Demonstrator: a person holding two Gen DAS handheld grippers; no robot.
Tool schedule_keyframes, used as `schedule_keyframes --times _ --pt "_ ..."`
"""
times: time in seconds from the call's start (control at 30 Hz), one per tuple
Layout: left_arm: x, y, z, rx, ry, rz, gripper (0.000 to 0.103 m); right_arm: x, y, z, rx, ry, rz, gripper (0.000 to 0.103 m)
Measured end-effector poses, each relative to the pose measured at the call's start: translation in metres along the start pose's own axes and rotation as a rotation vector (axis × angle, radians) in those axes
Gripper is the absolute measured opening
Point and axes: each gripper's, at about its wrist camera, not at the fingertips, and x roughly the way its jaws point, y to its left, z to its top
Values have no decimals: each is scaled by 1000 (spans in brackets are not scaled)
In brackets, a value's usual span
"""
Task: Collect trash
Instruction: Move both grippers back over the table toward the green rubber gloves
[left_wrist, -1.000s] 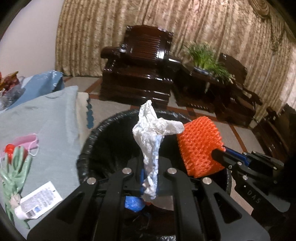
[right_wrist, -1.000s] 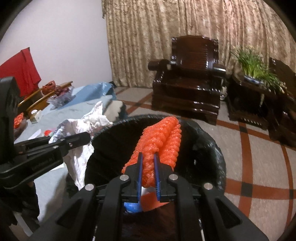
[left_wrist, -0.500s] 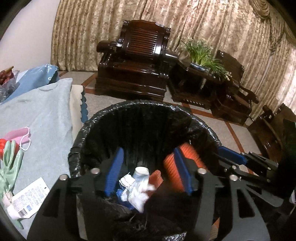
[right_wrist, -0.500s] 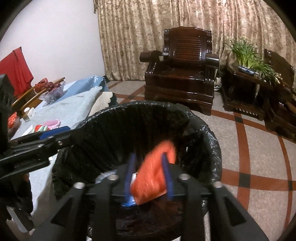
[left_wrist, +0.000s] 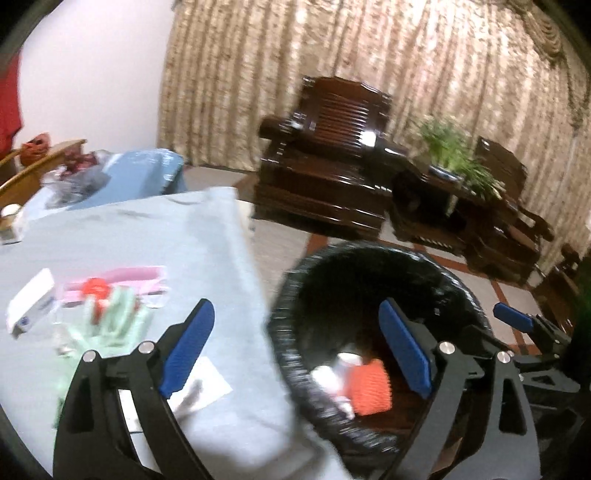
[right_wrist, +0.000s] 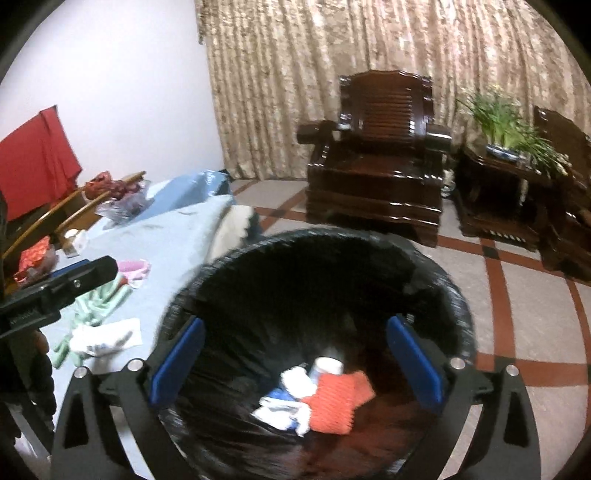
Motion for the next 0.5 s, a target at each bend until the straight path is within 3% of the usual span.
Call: schedule_keyframes --times 0.5 --pt "-74 136 -14 -104 -59 321 88 39 135 7 -126 2 224 97"
